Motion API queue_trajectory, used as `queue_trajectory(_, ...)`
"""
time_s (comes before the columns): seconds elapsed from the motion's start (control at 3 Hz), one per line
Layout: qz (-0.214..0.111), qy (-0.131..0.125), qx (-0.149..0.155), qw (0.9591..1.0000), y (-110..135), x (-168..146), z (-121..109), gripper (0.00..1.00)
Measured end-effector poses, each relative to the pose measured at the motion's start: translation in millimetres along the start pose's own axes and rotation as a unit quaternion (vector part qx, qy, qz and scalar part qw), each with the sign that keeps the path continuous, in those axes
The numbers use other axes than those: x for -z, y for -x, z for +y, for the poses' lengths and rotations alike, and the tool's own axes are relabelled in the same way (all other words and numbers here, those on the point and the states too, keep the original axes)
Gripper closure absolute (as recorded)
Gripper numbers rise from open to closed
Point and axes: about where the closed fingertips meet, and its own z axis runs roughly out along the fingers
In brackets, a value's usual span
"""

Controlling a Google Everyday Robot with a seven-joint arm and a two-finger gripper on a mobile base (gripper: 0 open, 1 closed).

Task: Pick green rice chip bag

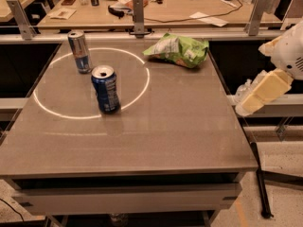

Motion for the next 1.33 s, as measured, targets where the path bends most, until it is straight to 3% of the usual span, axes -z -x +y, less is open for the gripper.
queue_trajectory(0.67,-0.035,-0.046,-0.013,0.9982,3.0,-35.1,-39.1,0.00)
queue_trajectory(1.33,-0.051,-0.054,-0.026,0.9969,9.9,-43.0,-45.9,0.00)
